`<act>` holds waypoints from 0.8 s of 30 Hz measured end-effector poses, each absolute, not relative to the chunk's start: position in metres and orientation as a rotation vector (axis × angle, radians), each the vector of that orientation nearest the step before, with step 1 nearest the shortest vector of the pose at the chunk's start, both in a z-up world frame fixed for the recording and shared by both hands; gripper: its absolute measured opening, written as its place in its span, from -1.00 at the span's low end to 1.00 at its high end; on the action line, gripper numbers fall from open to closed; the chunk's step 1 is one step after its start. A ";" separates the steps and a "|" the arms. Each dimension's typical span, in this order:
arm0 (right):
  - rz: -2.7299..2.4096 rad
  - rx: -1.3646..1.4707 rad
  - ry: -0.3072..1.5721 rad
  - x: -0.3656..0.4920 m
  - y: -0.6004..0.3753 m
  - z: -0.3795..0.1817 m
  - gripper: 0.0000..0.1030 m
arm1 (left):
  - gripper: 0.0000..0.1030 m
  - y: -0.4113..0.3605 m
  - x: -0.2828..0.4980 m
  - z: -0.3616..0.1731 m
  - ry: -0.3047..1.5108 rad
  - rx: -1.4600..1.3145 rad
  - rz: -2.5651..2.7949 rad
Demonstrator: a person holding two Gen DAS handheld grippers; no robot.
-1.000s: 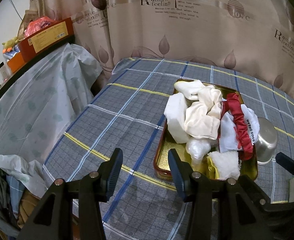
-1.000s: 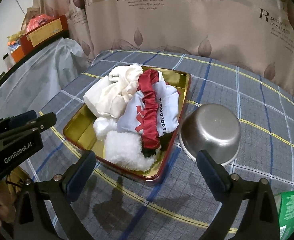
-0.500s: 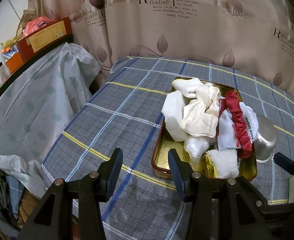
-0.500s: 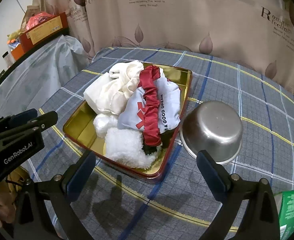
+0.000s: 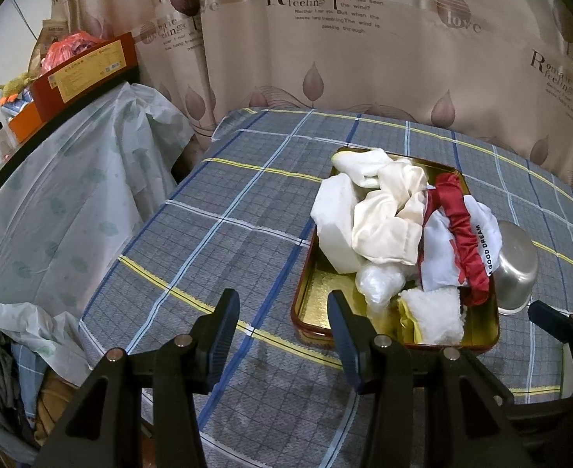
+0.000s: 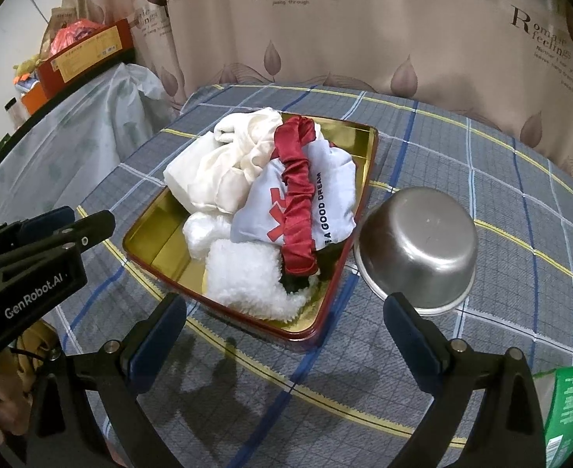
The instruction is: Organize soft objects
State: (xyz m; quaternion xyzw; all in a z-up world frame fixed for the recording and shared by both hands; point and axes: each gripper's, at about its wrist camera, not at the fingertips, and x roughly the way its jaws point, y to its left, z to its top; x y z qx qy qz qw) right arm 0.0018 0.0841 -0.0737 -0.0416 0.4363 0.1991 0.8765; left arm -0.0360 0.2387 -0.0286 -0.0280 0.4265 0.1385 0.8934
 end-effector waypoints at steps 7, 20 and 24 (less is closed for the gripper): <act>0.415 -0.087 0.910 0.002 0.084 -0.074 0.95 | -0.07 0.238 -0.035 -0.028 0.886 -0.058 0.287; 0.415 -0.093 0.919 0.001 0.084 -0.077 0.95 | -0.07 0.236 -0.037 -0.030 0.890 -0.059 0.285; 0.414 -0.097 0.921 0.000 0.084 -0.078 0.95 | -0.07 0.237 -0.035 -0.029 0.892 -0.062 0.282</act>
